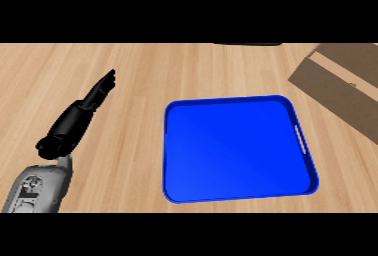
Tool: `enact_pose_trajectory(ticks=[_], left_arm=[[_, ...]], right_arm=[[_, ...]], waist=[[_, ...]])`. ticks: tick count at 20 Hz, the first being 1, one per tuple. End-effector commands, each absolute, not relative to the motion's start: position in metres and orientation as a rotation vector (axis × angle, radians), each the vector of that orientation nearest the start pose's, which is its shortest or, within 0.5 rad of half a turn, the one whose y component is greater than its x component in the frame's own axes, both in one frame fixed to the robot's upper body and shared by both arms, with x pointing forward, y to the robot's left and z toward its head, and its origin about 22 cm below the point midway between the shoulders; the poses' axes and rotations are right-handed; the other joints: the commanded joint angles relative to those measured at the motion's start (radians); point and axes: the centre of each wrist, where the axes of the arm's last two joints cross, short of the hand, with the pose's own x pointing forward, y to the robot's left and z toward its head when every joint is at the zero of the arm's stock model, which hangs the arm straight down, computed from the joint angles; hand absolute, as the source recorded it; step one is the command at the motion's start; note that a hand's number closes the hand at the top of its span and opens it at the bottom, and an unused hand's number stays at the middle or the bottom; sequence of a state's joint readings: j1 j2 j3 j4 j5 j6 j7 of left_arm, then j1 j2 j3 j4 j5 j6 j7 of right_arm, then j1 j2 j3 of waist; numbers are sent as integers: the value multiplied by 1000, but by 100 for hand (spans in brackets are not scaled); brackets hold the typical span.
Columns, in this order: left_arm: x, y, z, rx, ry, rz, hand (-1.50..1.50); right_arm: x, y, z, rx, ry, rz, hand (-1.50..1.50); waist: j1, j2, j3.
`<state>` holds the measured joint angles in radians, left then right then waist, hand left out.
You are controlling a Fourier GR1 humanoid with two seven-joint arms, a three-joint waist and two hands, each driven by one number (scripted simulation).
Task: Pick the cupcake from the tray and place it in the cardboard box
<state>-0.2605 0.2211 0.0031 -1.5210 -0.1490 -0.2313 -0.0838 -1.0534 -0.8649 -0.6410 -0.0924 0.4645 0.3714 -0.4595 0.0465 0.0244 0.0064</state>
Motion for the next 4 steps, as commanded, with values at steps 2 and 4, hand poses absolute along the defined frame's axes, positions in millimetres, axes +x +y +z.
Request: enact_pose_trajectory(ticks=[2, 4], left_arm=[[305, 248, 81, 57, -1805, -561, 0], [299, 250, 72, 44, -1782, -578, 0]], right_arm=[[352, -520, 172, -363, -1673, -86, -150], [337, -534, 163, -405, -1719, -133, -150]], waist=[[16, 10, 2], [19, 12, 3]])
